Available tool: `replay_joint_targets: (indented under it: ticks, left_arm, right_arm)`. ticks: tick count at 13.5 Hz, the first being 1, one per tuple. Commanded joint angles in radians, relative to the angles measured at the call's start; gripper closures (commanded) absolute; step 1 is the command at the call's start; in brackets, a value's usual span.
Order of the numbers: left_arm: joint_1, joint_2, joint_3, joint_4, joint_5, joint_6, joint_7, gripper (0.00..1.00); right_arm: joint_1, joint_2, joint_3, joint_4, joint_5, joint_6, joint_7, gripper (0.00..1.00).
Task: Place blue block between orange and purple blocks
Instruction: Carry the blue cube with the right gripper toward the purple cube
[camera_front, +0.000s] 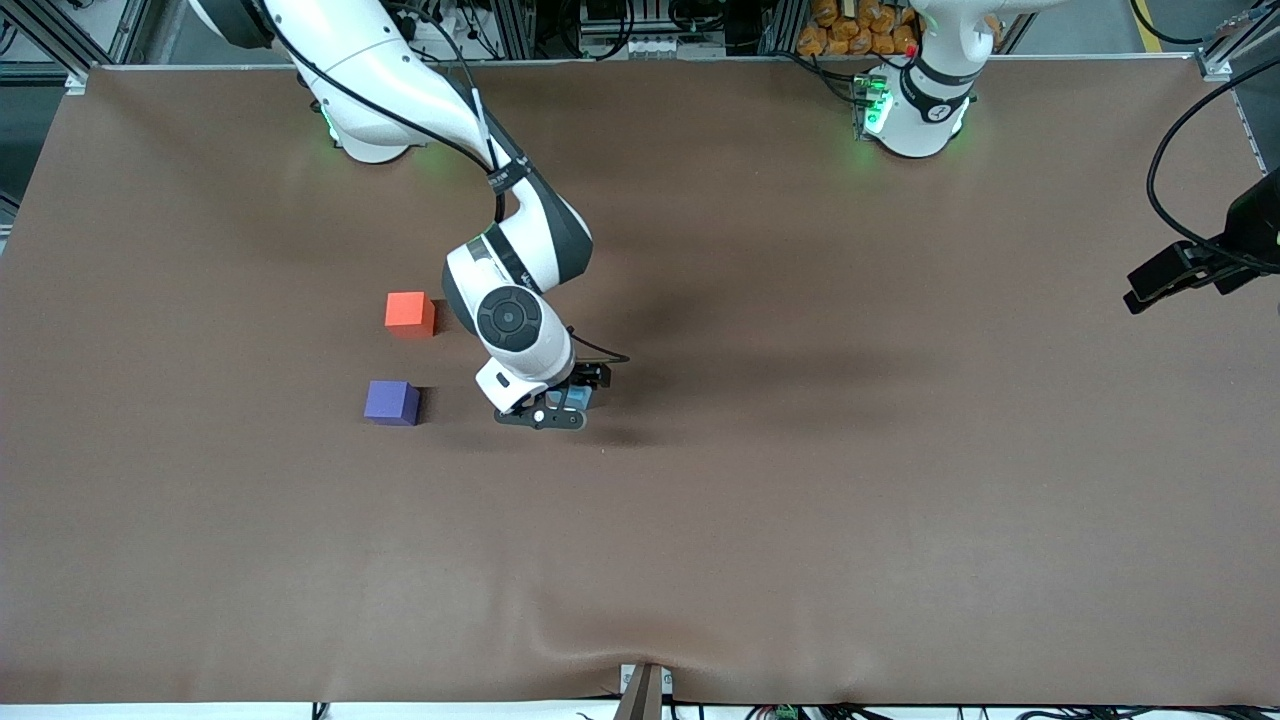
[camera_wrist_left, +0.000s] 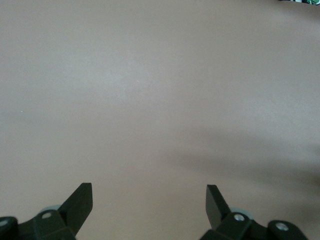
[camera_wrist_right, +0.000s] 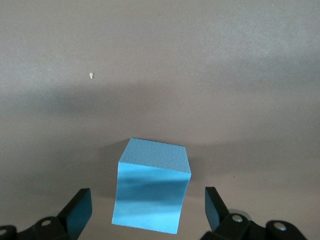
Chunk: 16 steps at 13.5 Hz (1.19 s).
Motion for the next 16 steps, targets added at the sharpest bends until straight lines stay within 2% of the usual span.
replay_joint_targets:
  ticks: [1, 9, 10, 11, 12, 13, 14, 16]
  left_arm:
    - [0.008, -0.029, -0.022, -0.024, -0.015, 0.011, 0.014, 0.0]
    - [0.007, -0.021, -0.03, -0.024, -0.015, 0.011, 0.014, 0.0]
    - [0.007, -0.021, -0.03, -0.024, -0.015, 0.011, 0.014, 0.0]
    - [0.007, -0.022, -0.03, -0.025, -0.015, 0.01, 0.015, 0.0]
    - [0.007, -0.022, -0.03, -0.025, -0.014, 0.01, 0.015, 0.0]
    - [0.007, -0.022, -0.03, -0.027, -0.014, 0.01, 0.014, 0.0]
    - [0.005, -0.019, -0.03, -0.025, -0.014, 0.011, 0.014, 0.0]
    - [-0.008, -0.012, -0.031, -0.027, -0.014, 0.011, 0.012, 0.0]
  right_arm:
    - [0.017, 0.017, -0.011, 0.001, -0.002, 0.013, 0.022, 0.0]
    - [0.034, 0.047, -0.012, -0.002, -0.005, 0.041, 0.047, 0.0]
    - [0.037, 0.047, -0.014, -0.002, -0.005, 0.041, 0.065, 0.12]
    - [0.039, 0.05, -0.014, -0.002, -0.013, 0.041, 0.083, 0.14]
    - [0.039, 0.05, -0.014, -0.002, -0.027, 0.038, 0.085, 0.24]
    - [0.039, 0.049, -0.014, -0.001, -0.027, 0.035, 0.09, 0.41]
    - [0.039, 0.047, -0.014, 0.001, -0.027, 0.031, 0.088, 0.52]
    - [0.033, 0.04, -0.014, 0.008, -0.028, 0.027, 0.082, 0.54]
